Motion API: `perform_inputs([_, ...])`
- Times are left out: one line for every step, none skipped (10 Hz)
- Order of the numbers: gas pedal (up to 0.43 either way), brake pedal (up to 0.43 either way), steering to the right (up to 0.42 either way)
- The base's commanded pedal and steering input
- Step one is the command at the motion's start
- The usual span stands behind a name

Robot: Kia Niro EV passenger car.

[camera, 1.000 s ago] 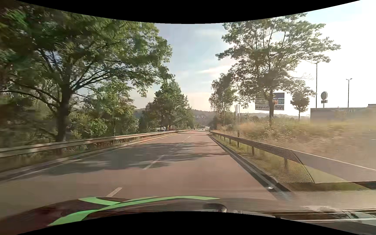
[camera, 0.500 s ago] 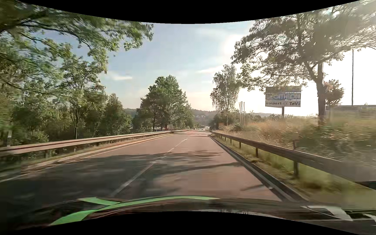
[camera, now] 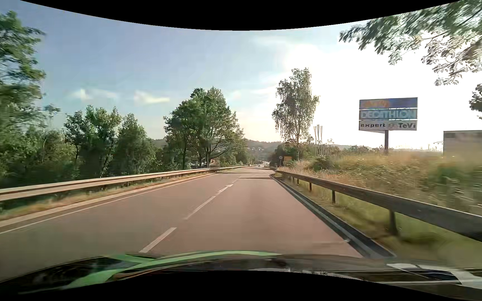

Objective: Follow the waypoints while adhering to traffic rules and regulations

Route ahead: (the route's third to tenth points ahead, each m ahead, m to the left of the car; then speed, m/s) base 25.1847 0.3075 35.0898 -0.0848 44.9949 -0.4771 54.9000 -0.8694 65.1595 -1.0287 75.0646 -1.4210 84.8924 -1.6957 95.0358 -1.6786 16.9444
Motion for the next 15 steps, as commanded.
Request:
perform_inputs([0.079, 0.0, 0.001])
perform_inputs([0.067, 0.0, 0.0])
perform_inputs([0.067, 0.0, 0.001])
perform_inputs([0.067, 0.0, 0.0])
perform_inputs([0.067, 0.0, 0.001])
perform_inputs([0.067, 0.0, 0.001])
perform_inputs([0.079, 0.0, 0.001])
perform_inputs([0.079, 0.0, 0.0])
perform_inputs([0.079, 0.0, 0.001])
perform_inputs([0.079, 0.0, 0.0])
perform_inputs([0.079, 0.0, 0.0])
perform_inputs([0.079, 0.0, 0.001])
perform_inputs([0.079, 0.0, 0.0])
perform_inputs([0.079, 0.0, 0.001])
perform_inputs([0.079, 0.0, 0.001])
